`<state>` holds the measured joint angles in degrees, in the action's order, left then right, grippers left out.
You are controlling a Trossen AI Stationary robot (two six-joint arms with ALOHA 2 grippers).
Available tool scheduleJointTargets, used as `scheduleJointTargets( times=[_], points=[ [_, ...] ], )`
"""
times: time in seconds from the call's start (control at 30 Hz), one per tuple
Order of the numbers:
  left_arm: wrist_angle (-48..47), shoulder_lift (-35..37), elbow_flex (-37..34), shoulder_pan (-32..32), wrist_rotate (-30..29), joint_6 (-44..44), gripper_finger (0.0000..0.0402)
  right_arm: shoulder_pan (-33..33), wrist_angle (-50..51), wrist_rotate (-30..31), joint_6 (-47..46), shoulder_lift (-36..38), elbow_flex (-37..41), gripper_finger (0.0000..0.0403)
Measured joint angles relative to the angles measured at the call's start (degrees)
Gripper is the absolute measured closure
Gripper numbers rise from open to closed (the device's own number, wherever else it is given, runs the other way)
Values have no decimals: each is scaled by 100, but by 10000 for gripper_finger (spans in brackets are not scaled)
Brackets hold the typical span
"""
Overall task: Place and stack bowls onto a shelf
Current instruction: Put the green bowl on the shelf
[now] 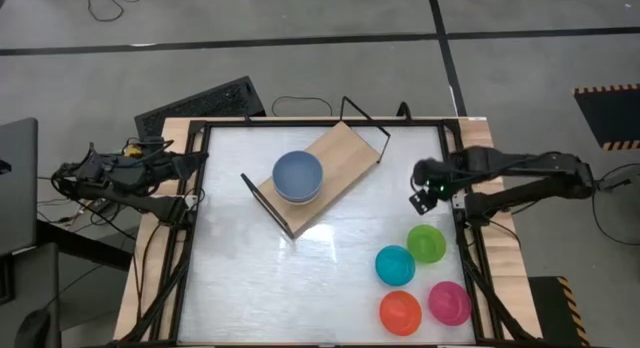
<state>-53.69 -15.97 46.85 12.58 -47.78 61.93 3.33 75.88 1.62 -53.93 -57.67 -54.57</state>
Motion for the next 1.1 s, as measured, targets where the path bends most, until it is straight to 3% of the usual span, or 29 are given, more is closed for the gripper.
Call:
scheduleJointTargets(
  times=[0.23,0.4,0.67,0.83,1.1],
  points=[
    [-2,-1,0,1,192,-24,157,-860,-787,-264,-728,-96,844,168],
    [-2,0,0,2,261,-24,157,-1190,-846,-278,-627,-158,986,169],
    [-5,-2,0,2,324,-129,157,-1514,-733,-237,-23,-170,988,169],
    [-4,-2,0,2,353,-82,157,-1528,-475,-117,-16,-273,1001,169],
    [-2,-2,0,2,353,-74,157,-1529,-903,-143,-326,-758,1535,169]
  ],
)
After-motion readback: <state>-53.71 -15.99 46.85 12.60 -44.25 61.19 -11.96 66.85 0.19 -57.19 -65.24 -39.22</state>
